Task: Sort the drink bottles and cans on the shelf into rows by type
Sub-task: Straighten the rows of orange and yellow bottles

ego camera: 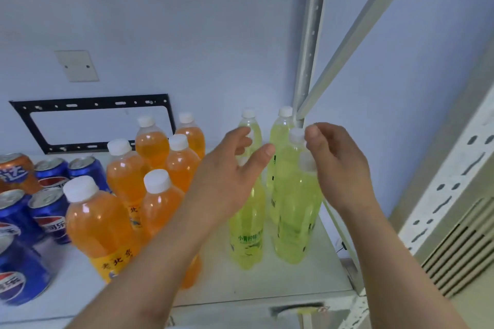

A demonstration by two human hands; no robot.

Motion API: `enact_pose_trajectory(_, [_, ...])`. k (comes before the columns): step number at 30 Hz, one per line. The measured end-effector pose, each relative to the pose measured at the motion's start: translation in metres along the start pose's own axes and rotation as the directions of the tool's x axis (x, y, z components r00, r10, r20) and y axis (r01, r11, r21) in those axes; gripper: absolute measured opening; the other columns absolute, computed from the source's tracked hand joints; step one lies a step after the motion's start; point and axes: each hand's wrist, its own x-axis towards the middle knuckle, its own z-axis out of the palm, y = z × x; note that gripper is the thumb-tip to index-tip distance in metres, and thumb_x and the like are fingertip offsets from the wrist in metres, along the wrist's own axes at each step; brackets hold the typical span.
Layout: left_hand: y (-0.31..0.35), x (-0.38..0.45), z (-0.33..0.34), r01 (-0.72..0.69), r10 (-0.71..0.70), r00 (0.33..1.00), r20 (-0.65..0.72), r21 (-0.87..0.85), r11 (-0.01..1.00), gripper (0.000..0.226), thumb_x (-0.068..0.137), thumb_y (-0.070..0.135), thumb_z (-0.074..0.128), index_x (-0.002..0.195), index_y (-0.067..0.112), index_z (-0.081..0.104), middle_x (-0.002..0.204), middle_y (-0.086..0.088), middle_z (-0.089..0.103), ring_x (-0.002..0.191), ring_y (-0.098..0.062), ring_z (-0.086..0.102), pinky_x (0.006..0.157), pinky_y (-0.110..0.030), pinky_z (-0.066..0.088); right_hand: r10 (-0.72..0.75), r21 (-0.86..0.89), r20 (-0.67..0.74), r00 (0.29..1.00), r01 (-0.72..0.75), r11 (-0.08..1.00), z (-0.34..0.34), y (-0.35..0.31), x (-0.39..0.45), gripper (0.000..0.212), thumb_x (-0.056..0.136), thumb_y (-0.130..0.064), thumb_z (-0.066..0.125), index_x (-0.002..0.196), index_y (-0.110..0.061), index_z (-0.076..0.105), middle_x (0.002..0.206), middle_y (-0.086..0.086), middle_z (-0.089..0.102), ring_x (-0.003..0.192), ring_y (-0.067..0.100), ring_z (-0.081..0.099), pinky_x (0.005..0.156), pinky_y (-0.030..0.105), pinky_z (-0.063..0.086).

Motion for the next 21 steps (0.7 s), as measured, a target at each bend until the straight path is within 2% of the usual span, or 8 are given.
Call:
enact_pose_trajectory(2, [-0.016,-0.019,0.019,0.030,-0.039,0.996,-0.079,-0.106,0.994,0.082,0.071,0.085,0.044,0.140,0.040,0.041,0.122,0.031,0.056,0.111,0.012,0.051,0.086,-0.004,0.037,0.010,0.145,-0.009,1.000,-0.008,0.989,0.008,0.019,-0.025,0.066,0.072,-0.078,0.050,0.124,-0.039,0.052,0.109,-0.030,0.061,0.099,-0.020,0.054,0.073,-0.003,0.036])
enact_pose_trajectory(4, [-0.031,-0.031,0.032,0.050,-0.069,0.992,-0.110,-0.166,0.985,0.081,0.072,0.085,0.046,0.139,0.040,0.041,0.123,0.037,0.053,0.112,0.018,0.047,0.084,0.000,0.036,0.025,0.186,0.015,1.000,-0.028,0.982,0.014,0.041,-0.047,0.072,0.067,-0.079,0.057,0.128,-0.043,0.045,0.118,-0.037,0.055,0.110,-0.020,0.049,0.080,-0.002,0.036])
enact_pose_trajectory(6, [-0.047,-0.040,0.041,0.097,-0.120,0.988,-0.098,-0.215,0.972,0.086,0.071,0.086,0.049,0.143,0.039,0.038,0.132,0.032,0.052,0.119,0.012,0.047,0.099,-0.012,0.038,0.061,0.142,0.069,0.996,-0.070,0.987,0.018,0.064,-0.064,0.082,0.062,-0.081,0.062,0.132,-0.043,0.041,0.122,-0.039,0.052,0.113,-0.018,0.048,0.082,0.001,0.039])
enact_pose_trajectory(8, [-0.061,-0.047,0.046,0.161,-0.181,0.982,-0.057,-0.257,0.953,0.085,0.067,0.088,0.054,0.138,0.043,0.038,0.128,0.031,0.056,0.117,0.010,0.052,0.099,-0.024,0.045,0.115,0.085,0.127,0.985,-0.126,0.988,0.022,0.087,-0.079,0.082,0.063,-0.073,0.070,0.133,-0.048,0.037,0.117,-0.041,0.053,0.106,-0.017,0.052,0.076,0.006,0.044])
enact_pose_trajectory(11, [-0.068,-0.052,0.049,0.169,-0.188,0.981,-0.048,-0.267,0.949,0.082,0.062,0.088,0.058,0.132,0.052,0.033,0.113,0.045,0.054,0.105,0.019,0.053,0.080,-0.008,0.046,0.227,-0.055,0.232,0.946,-0.220,0.974,0.027,0.118,-0.094,0.082,0.068,-0.056,0.076,0.136,-0.045,0.032,0.103,-0.044,0.055,0.093,-0.022,0.053,0.066,0.006,0.042])
enact_pose_trajectory(16, [-0.073,-0.051,0.048,0.155,-0.174,0.984,-0.039,-0.303,0.940,0.060,0.067,0.077,0.066,0.119,0.065,0.038,0.112,0.036,0.061,0.103,0.012,0.059,0.079,-0.005,0.045,0.349,-0.220,0.281,0.894,-0.294,0.930,0.034,0.143,-0.102,0.084,0.073,-0.045,0.079,0.141,-0.032,0.032,0.096,-0.032,0.050,0.081,-0.018,0.048,0.059,0.004,0.038])
enact_pose_trajectory(19, [-0.074,-0.054,0.048,0.142,-0.162,0.986,-0.041,-0.311,0.940,0.065,0.065,0.080,0.067,0.121,0.064,0.039,0.113,0.032,0.063,0.105,0.010,0.060,0.080,-0.008,0.046,0.348,-0.221,0.203,0.915,-0.303,0.927,0.039,0.144,-0.107,0.079,0.068,-0.047,0.082,0.131,-0.029,0.039,0.102,-0.023,0.053,0.090,-0.003,0.054,0.069,0.014,0.043])
enact_pose_trajectory(21, [-0.075,-0.058,0.048,0.138,-0.158,0.987,-0.039,-0.321,0.937,0.066,0.065,0.078,0.068,0.123,0.061,0.040,0.113,0.032,0.063,0.104,0.010,0.060,0.079,-0.007,0.047,0.336,-0.239,0.145,0.931,-0.296,0.925,0.042,0.144,-0.111,0.079,0.065,-0.048,0.084,0.128,-0.025,0.043,0.110,-0.012,0.054,0.103,0.013,0.055,0.083,0.031,0.049])
